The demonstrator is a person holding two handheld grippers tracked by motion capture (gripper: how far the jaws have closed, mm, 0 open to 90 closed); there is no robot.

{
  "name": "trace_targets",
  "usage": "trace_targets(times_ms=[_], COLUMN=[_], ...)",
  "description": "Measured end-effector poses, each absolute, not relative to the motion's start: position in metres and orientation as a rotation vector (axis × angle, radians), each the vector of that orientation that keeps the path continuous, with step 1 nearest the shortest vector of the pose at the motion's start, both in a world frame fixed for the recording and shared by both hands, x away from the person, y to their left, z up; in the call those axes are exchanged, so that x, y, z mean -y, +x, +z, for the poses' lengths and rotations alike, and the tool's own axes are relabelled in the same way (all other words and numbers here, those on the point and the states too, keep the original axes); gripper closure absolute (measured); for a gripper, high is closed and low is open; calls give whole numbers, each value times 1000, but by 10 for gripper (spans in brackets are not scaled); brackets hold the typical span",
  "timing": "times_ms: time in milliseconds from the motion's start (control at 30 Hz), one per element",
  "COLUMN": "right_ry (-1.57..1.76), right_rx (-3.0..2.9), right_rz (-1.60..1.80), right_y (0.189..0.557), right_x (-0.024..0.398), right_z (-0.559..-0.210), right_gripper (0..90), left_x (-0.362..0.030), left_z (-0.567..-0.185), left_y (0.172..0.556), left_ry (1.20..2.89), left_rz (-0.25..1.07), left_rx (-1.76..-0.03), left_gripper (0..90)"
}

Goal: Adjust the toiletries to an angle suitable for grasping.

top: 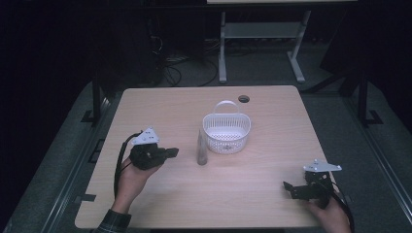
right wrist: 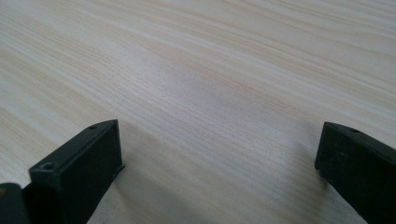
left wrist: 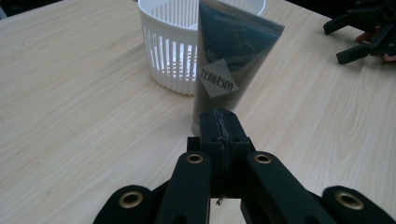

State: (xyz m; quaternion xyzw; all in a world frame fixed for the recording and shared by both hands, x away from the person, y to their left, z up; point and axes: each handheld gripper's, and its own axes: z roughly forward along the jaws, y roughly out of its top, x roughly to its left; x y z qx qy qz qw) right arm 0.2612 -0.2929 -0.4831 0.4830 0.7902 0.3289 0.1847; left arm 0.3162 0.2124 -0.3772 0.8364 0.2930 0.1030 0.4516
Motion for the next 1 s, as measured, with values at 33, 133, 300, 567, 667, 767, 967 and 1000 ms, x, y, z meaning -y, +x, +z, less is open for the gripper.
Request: trace_targets(times_ms=[33,133,300,567,667,767,967,1000], right_ry=[1361,1361,1361,1361,1358,1361,1361,1361], right_rx=[-2227,-2227,-2227,-2228,-2228,-2228,-2228,-2227], right_rz=[927,927,927,929,929,929,928,928], right_y=[261,261,261,261,261,261,261,261], right_x=[293,293,293,293,293,293,293,293], right_z=[-483,-483,-483,-483,-483,-483,-483,-483], right_gripper=[0,0,0,0,0,0,0,0], left_x=[-211,-206,-201,-189,-182,-180,-170,-169], left_z=[-376,-371,-366,-361,-359,-358,-357,-357], left_y=[318,322,325,332,335,335,337,336], left_ry=[2065,2069,2068,2076,2072,2071,2073,2076], left_rz=[258,257,250,244,239,235,224,221], left_rx=[-715,-693,-666,-623,-608,-601,-579,-573], left_gripper=[900,900,900,900,900,900,900,900])
